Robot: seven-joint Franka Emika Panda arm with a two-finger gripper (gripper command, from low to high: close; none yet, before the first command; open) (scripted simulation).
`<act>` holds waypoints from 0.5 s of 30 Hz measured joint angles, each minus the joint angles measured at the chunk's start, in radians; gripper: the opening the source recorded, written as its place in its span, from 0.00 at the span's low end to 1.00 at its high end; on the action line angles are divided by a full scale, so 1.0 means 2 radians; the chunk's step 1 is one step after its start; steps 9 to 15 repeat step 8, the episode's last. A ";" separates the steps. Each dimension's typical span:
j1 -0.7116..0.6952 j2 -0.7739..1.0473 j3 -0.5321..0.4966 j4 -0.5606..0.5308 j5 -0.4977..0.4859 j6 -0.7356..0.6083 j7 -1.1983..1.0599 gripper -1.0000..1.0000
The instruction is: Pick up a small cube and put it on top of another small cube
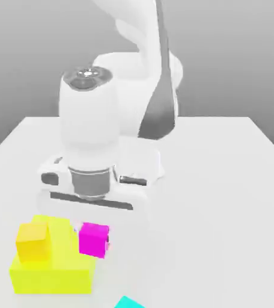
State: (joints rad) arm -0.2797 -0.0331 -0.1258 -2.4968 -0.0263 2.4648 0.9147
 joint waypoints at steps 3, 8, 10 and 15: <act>-0.017 0.008 -0.009 0.000 0.013 0.008 0.003 0.00; -0.019 0.039 -0.006 -0.007 0.021 0.045 -0.002 1.00; -0.019 0.039 -0.006 -0.007 0.021 0.045 -0.002 1.00; -0.019 0.039 -0.006 -0.007 0.021 0.045 -0.002 1.00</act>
